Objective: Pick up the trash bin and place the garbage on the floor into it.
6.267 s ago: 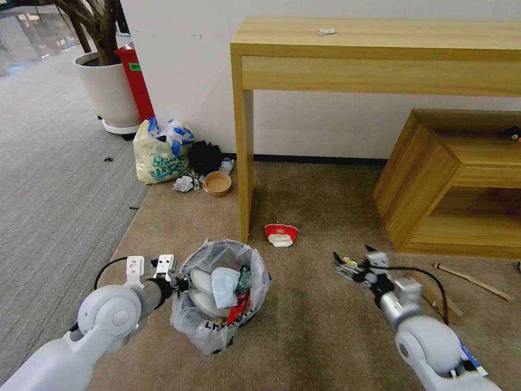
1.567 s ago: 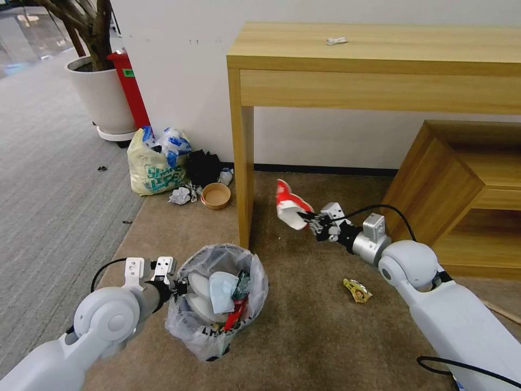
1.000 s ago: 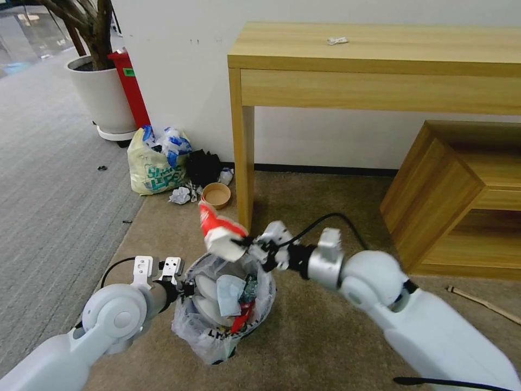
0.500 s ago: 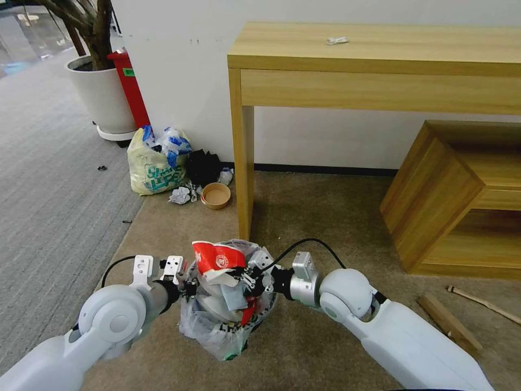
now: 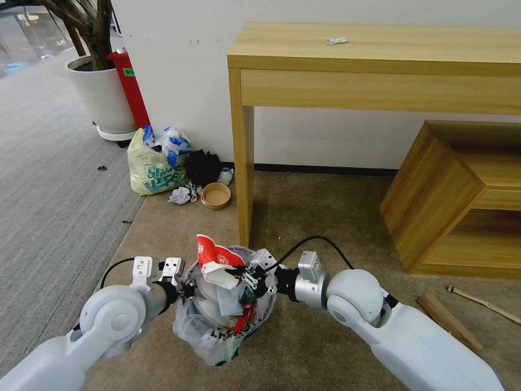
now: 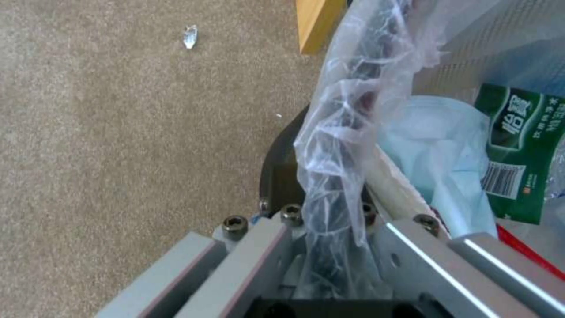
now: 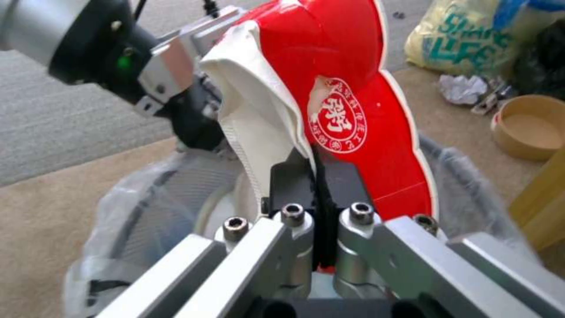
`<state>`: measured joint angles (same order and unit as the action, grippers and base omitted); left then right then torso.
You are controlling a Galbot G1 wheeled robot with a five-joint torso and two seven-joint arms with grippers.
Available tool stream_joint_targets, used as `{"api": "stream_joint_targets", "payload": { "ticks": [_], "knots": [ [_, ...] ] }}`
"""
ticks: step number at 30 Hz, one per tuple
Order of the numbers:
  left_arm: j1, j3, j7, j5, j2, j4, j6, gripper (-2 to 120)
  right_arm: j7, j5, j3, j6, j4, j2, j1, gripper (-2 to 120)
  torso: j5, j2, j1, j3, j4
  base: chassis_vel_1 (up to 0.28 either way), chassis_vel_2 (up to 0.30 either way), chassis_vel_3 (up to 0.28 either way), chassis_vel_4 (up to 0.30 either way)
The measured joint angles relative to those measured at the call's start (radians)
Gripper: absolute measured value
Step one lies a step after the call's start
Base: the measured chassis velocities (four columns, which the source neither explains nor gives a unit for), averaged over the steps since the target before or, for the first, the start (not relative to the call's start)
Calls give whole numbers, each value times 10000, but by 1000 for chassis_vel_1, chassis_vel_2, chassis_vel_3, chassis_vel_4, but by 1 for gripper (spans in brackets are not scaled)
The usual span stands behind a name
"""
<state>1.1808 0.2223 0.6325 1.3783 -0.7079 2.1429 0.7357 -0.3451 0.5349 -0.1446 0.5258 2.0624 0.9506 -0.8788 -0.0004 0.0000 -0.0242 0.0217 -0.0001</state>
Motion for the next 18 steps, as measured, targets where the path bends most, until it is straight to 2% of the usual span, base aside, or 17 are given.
{"api": "stream_joint_targets", "payload": {
  "ticks": [11,18],
  "knots": [
    [-44,70,-17,31,39,62,0,0,28,151,-377,23,-944,217,-84,0,1,-1,0,0,0,0,0,0,0],
    [-130,108,-103,20,21,64,0,0,271,845,-522,336,-1406,372,-59,0,0,-1,0,0,0,0,0,0,0]
  ]
}}
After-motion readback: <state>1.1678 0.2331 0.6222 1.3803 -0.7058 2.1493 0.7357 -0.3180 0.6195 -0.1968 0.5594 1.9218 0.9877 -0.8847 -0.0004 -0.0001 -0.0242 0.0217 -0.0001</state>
